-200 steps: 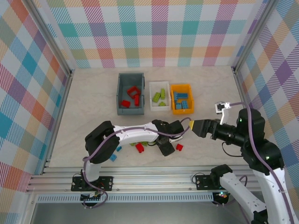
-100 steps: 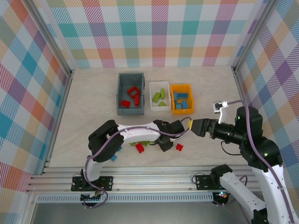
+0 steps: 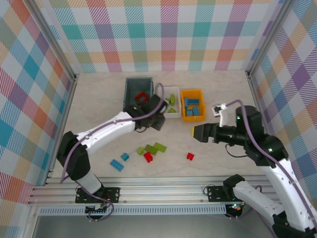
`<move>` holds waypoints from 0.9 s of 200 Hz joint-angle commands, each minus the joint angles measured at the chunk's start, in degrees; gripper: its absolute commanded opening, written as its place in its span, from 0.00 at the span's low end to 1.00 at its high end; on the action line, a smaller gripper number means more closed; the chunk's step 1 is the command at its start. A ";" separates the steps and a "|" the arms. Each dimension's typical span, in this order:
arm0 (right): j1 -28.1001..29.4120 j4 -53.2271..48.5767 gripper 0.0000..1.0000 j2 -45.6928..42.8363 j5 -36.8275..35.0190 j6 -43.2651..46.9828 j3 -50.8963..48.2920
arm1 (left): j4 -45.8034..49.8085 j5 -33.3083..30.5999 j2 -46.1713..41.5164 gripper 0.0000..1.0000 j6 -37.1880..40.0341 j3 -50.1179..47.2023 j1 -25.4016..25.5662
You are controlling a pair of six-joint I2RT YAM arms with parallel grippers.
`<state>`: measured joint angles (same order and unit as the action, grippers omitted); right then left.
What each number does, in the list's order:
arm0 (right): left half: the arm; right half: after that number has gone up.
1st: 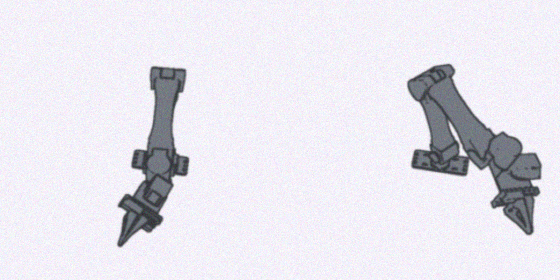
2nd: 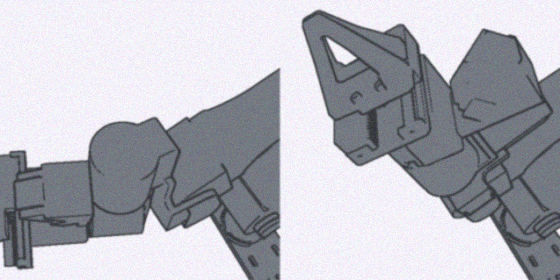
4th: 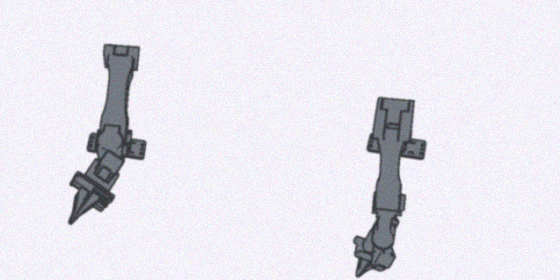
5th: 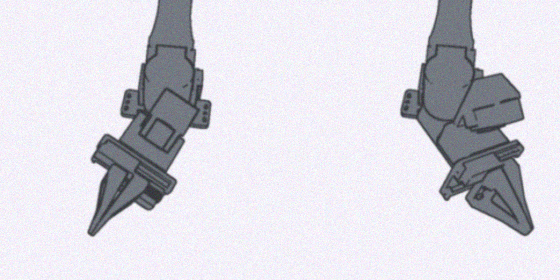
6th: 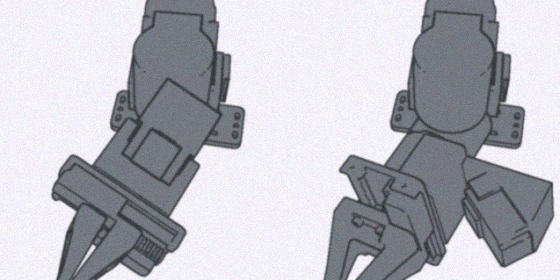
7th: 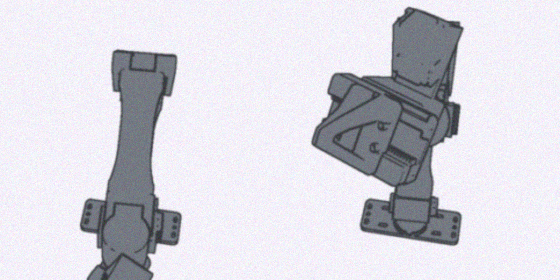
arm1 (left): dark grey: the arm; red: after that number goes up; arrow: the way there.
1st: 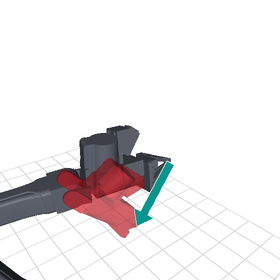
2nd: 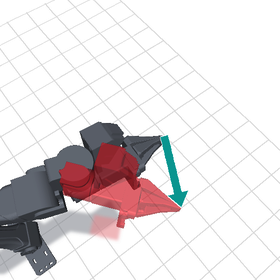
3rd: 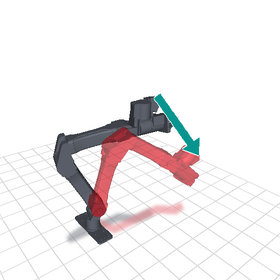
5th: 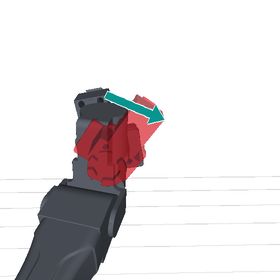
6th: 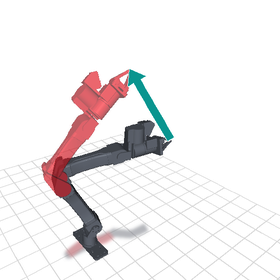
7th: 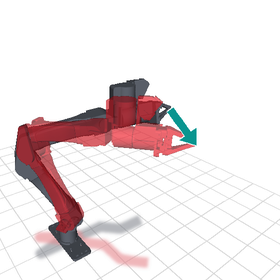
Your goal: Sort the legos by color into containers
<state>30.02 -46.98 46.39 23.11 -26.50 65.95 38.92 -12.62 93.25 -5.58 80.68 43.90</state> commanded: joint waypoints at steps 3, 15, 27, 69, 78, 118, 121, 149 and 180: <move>10.51 7.09 0.83 6.44 -10.99 3.42 2.36 | 4.74 -2.78 0.85 0.28 -5.10 3.21 -6.72; 14.83 10.98 0.83 9.83 -13.82 3.36 3.11 | 5.41 -2.48 2.75 0.28 -6.30 5.44 -10.25; 17.47 15.62 0.83 12.64 -14.88 2.72 3.00 | 5.62 -2.66 5.46 0.28 -7.63 7.85 -12.92; 20.90 24.54 0.82 18.00 -17.77 0.49 2.38 | 9.94 -7.07 18.77 0.28 -12.60 19.79 -18.02; 21.17 24.89 0.82 18.21 -18.22 0.28 2.14 | 10.08 -6.98 21.18 0.28 -12.72 21.88 -18.52; 21.40 24.59 0.82 17.33 -18.81 -0.30 0.43 | 13.29 -8.16 30.46 0.30 -14.45 30.91 -20.31; 21.42 24.58 0.82 17.25 -18.77 -0.37 0.34 | 13.49 -8.12 30.90 0.30 -14.63 31.27 -20.47; 21.48 24.14 0.83 16.32 -18.71 -0.89 -0.88 | 14.35 -6.88 32.50 0.46 -15.02 33.40 -20.74; 21.53 23.19 0.84 15.68 -18.89 -0.92 -2.26 | 13.92 -5.55 28.44 0.57 -15.41 32.16 -20.48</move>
<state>51.09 -24.47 63.37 4.89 -26.65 64.97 51.11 -18.96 125.91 -20.10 111.98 23.86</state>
